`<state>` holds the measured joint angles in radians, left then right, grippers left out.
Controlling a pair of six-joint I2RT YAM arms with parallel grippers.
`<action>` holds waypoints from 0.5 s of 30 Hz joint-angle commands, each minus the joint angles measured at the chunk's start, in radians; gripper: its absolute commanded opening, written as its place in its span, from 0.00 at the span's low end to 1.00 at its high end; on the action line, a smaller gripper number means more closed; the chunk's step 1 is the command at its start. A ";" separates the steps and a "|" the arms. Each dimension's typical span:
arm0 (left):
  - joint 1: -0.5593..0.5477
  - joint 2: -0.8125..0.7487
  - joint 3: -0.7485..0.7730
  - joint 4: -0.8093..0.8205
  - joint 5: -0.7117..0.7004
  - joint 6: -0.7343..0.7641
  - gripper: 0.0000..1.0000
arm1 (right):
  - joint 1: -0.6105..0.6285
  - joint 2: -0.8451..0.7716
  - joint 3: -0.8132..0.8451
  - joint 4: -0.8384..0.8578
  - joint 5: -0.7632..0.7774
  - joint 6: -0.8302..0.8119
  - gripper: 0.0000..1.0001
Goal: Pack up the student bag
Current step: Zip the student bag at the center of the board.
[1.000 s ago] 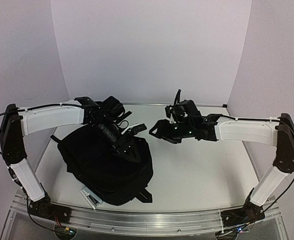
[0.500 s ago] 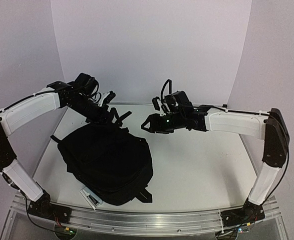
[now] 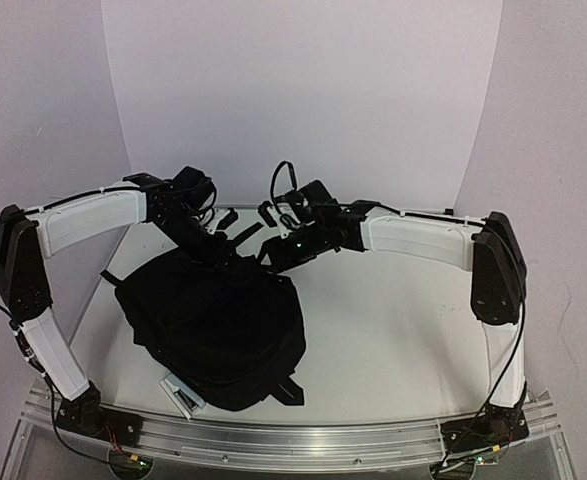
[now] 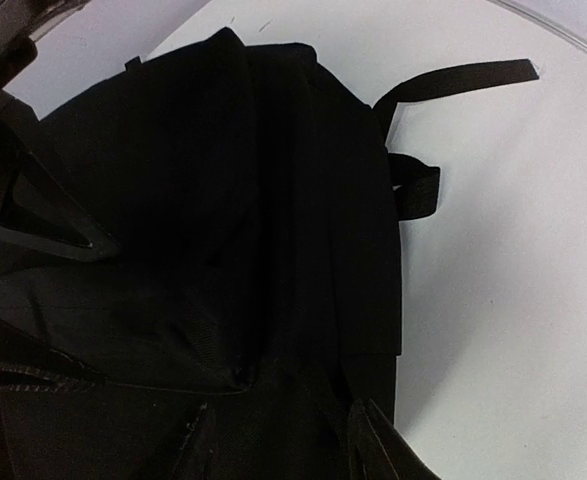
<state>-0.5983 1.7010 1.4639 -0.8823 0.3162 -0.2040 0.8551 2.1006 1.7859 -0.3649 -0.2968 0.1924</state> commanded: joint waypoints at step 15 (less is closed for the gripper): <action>0.000 0.052 0.032 -0.033 -0.088 0.060 0.49 | 0.000 0.158 0.167 -0.094 0.024 -0.074 0.26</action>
<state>-0.5983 1.7431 1.4639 -0.8917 0.2621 -0.1614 0.8551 2.2434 1.9072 -0.4467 -0.2964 0.1345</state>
